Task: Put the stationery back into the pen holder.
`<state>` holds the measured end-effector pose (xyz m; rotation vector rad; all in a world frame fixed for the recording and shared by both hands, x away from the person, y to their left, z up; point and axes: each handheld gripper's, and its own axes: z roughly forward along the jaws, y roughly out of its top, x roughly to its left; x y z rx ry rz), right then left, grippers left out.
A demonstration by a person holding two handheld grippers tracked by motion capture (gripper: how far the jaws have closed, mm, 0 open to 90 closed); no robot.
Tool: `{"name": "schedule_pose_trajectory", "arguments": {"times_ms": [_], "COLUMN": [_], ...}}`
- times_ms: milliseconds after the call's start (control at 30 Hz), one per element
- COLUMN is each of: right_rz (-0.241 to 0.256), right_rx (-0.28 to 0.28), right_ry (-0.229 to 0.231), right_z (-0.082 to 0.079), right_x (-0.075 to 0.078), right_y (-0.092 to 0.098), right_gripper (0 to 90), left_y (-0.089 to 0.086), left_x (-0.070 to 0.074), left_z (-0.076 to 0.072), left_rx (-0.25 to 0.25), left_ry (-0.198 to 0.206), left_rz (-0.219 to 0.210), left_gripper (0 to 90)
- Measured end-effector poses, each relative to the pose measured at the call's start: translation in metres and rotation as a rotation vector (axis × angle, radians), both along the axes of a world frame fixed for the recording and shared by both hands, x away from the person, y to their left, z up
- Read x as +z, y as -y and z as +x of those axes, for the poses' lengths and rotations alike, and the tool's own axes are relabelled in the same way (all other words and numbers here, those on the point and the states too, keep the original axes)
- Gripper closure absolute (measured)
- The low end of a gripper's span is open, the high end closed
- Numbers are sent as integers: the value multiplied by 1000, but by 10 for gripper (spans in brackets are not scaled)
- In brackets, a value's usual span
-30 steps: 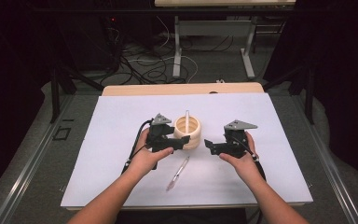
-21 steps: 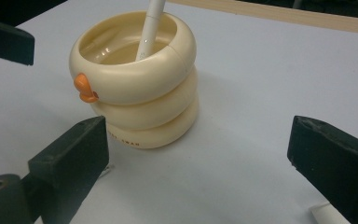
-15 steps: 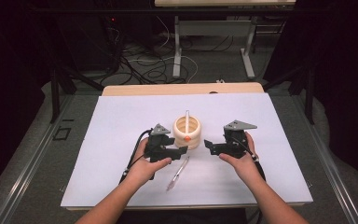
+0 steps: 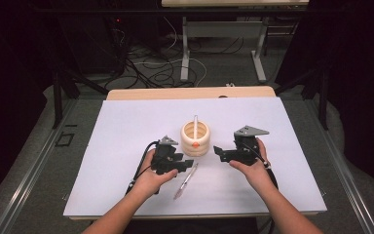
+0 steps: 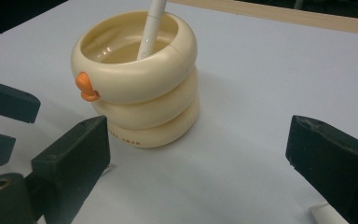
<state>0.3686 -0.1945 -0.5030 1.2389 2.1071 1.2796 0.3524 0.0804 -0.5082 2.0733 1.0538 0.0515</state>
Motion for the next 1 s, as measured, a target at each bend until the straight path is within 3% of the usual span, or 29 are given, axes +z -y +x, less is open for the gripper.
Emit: {"name": "schedule_pose_trajectory", "arguments": {"times_ms": [567, 1000], "right_rz": [-5, -6], "right_rx": [2, 2], "right_ry": [-1, -3], "right_z": [0, 0], "right_x": [-1, -1], "right_y": [0, 0], "right_gripper": [67, 72], "left_y": [6, 8], "left_x": [-11, -22], "left_z": [-3, -9], "left_rx": [-17, -45], "left_ry": [-183, -236], "left_rz": [43, 96], "left_gripper": [624, 654]}}
